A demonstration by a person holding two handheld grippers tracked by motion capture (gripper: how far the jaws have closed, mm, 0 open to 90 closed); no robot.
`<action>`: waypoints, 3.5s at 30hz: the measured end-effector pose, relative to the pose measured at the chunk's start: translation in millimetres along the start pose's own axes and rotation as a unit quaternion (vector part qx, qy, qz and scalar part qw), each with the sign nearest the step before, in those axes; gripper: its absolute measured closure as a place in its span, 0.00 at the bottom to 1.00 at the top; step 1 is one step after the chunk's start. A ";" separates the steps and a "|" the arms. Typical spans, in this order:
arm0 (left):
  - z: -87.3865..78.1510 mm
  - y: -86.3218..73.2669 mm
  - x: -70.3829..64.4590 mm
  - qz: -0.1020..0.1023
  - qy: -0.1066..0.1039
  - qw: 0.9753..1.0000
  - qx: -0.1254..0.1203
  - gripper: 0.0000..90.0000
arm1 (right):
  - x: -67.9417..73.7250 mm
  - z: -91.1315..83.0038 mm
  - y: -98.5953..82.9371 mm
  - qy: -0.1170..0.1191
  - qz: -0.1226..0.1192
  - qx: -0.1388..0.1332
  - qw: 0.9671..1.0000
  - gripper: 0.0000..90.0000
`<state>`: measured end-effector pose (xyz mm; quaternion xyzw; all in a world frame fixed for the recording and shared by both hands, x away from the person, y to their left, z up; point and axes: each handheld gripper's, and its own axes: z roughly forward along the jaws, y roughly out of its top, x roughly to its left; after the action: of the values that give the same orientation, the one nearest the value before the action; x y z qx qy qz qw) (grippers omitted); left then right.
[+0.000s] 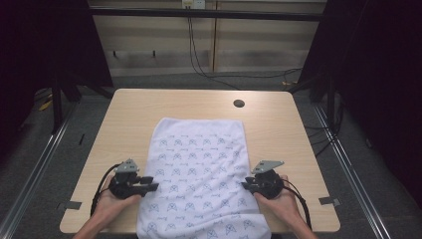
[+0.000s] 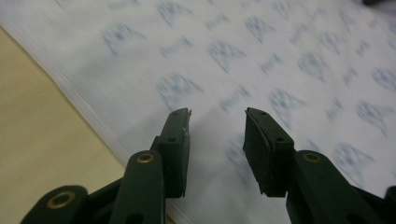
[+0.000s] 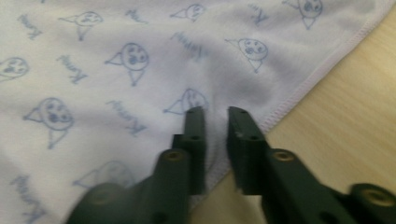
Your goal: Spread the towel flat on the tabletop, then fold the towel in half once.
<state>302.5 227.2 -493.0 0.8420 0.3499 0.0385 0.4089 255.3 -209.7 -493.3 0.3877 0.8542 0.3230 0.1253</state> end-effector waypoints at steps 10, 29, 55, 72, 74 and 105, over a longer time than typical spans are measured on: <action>29.9 14.4 -7.7 0.025 0.007 1.000 0.011 0.77 | -9.3 -28.1 -28.9 0.038 0.038 0.015 0.998 0.96; 21.2 25.4 -4.9 0.006 -0.032 0.999 -0.006 0.98 | -31.2 -11.5 10.4 0.037 0.031 -0.046 0.998 0.75; 32.2 16.9 -11.3 0.025 -0.021 0.999 0.032 1.00 | -32.9 -17.9 -19.2 0.039 0.038 0.005 0.998 0.93; 29.3 15.3 -16.7 0.041 -0.043 0.998 0.037 0.89 | -56.9 -39.9 0.7 0.009 0.050 -0.054 0.997 0.80; 27.6 15.0 -12.9 0.048 -0.040 0.997 0.034 0.93 | -67.9 -36.4 3.8 -0.004 0.056 -0.058 0.997 0.80; 64.0 53.6 23.3 0.000 0.031 0.999 0.007 0.65 | -90.5 16.7 14.4 -0.004 0.065 -0.023 0.998 0.95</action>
<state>372.4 176.7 -502.2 0.8430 0.3630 0.0625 0.3921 331.9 -262.3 -500.0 0.4403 0.8193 0.3484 0.1164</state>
